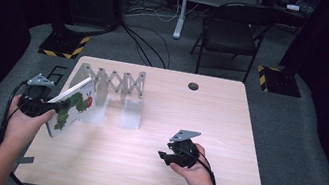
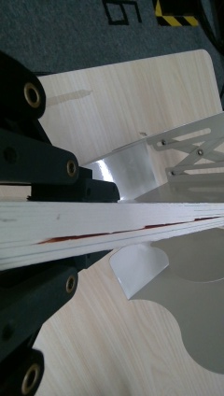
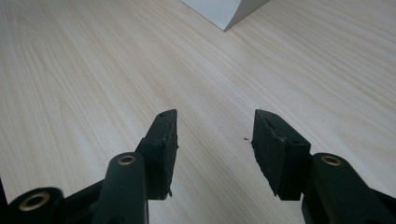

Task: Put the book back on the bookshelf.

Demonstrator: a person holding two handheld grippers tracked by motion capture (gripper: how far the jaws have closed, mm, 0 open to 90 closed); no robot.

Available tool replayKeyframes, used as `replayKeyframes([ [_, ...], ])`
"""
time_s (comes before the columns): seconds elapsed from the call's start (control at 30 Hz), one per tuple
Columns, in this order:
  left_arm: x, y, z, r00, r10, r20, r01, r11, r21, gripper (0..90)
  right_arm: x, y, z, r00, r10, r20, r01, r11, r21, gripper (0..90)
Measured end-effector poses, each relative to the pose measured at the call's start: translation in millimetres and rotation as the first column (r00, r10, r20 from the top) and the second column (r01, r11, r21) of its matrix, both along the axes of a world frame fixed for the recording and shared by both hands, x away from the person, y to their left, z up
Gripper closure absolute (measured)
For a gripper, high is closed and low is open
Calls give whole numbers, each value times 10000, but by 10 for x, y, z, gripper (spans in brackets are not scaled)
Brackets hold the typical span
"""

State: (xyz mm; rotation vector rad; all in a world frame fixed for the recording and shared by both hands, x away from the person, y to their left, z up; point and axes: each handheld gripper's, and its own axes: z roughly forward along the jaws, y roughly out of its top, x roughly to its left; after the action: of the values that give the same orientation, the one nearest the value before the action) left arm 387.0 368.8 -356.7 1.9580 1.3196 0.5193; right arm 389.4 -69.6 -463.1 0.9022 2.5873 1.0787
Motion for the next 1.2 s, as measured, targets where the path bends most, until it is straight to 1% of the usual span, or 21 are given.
replayKeyframes([
  [0.03,0,0,0,10000,0,0,0,10000,0,759,0,0,0,10000,0,0,0,10000,0,504],
  [0.07,9,-2,-14,9999,110,42,-110,9999,-116,759,2,8,-1,10000,68,57,-69,10000,27,504],
  [0.1,19,-4,-23,9998,191,100,-190,9998,-118,760,-3,17,-6,10000,21,56,-22,10000,93,505],
  [0.17,27,-5,-26,9997,240,103,-239,9997,-90,760,-3,17,-2,10000,84,13,-84,10000,15,504],
  [0.2,43,-4,-20,9997,227,-7,-227,9997,-47,759,-3,18,-4,9999,121,15,-121,9999,0,504],
  [0.23,53,-8,-21,9996,268,2,-268,9996,-75,760,-5,23,-5,10000,18,-34,-18,10000,54,504],
  [0.3,85,-17,-22,9993,355,90,-354,9994,-44,759,5,9,-9,9999,103,29,-103,9999,48,504],
  [0.33,114,-26,-14,9993,385,28,-385,9993,-11,759,9,2,-13,10000,48,14,-48,9999,108,504],
  [0.4,142,-37,-15,9990,451,40,-452,9990,37,760,10,-4,-15,10000,-19,-48,20,9998,184,504],
  [0.43,142,-37,-15,9990,451,40,-452,9990,37,759,5,1,-23,9999,-146,-48,147,9994,309,504],
  [0.47,164,-45,-15,9987,514,26,-514,9987,47,760,11,-10,-17,10000,-51,-76,53,9998,217,504],
  [0.63,196,-55,-25,9981,604,96,-604,9982,-3,760,10,-20,-18,9999,-24,-149,27,9998,217,504],
  [0.7,214,-60,-32,9976,681,116,-681,9977,-1,759,10,-22,-19,9999,-24,-154,29,9996,295,504],
  [0.73,234,-69,-35,9976,685,23,-685,9976,67,760,11,-27,-18,9999,-7,-127,11,9993,364,504],
  [0.83,257,-89,-44,9970,773,10,-773,9970,60,759,10,-30,-17,9999,-31,-134,37,9993,385,504],
  [0.87,271,-97,-48,9967,814,71,-815,9966,93,760,9,-31,-18,9999,-44,-153,50,9992,400,504],
  [1.0,318,-135,-53,9955,946,25,-946,9953,194,759,11,-29,-28,9998,-27,-200,35,9993,364,504],
  [1.03,332,-146,-60,9949,1008,47,-1008,9948,173,759,10,-28,-30,9998,-25,-221,33,9994,349,504],
  [1.07,362,-162,-70,9945,1046,-37,-1046,9944,135,760,10,-26,-32,9998,-20,-222,28,9994,342,504],
  [1.13,389,-168,-79,9949,1006,-65,-1004,9947,214,760,8,-22,-32,9997,-34,-223,42,9994,343,504],
  [1.2,398,-174,-85,9948,1011,-116,-1008,9947,197,760,8,-22,-32,9997,-22,-228,30,9994,345,504],
])
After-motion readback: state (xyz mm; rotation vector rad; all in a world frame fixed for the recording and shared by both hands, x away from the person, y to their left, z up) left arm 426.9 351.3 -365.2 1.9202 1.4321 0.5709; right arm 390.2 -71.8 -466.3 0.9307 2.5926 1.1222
